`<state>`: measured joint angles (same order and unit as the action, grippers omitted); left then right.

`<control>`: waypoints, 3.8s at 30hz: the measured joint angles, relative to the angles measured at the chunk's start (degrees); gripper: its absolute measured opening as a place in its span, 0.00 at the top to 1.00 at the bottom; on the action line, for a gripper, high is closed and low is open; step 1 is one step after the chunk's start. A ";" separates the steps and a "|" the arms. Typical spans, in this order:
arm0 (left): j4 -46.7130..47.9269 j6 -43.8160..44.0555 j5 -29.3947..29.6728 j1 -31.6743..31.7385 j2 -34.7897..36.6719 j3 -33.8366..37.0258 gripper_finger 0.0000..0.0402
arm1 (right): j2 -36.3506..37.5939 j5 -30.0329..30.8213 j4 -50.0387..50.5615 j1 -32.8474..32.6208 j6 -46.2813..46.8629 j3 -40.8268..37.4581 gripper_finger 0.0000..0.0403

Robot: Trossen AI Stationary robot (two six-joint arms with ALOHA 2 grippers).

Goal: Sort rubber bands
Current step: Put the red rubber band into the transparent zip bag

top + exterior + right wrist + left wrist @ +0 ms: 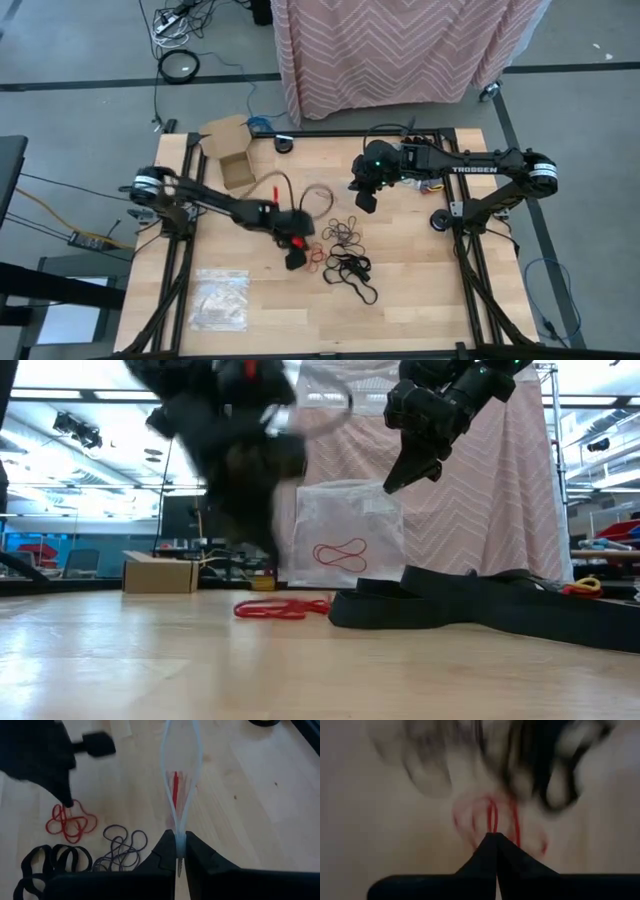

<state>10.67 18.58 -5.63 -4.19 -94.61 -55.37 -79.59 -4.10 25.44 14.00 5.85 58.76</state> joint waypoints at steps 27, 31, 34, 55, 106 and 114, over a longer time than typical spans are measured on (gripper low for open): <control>18.54 -30.48 6.52 16.92 7.69 -32.94 1.00 | -0.04 0.00 -1.82 0.00 1.46 0.00 0.97; 18.98 -30.60 4.89 18.09 7.66 -32.94 1.00 | -0.04 0.00 -1.80 0.00 1.49 0.00 0.97; 19.00 -31.46 4.85 18.46 7.48 -33.01 1.00 | -0.04 0.00 -1.80 0.00 1.49 0.00 0.97; 18.54 -33.54 4.35 19.17 7.12 -33.03 1.00 | -0.07 -0.08 -1.82 0.00 1.21 -0.02 0.97; 20.86 -35.07 -0.67 20.23 6.82 -34.52 1.00 | -0.07 -0.43 -1.78 -0.37 0.76 -0.04 0.97; 25.63 -36.64 -0.67 21.45 6.82 -34.32 1.00 | -0.07 -0.43 -1.78 -0.37 0.52 -0.04 0.97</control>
<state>36.31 -18.06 -6.31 17.27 -87.79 -89.69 -79.66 -4.54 23.66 13.63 6.37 58.72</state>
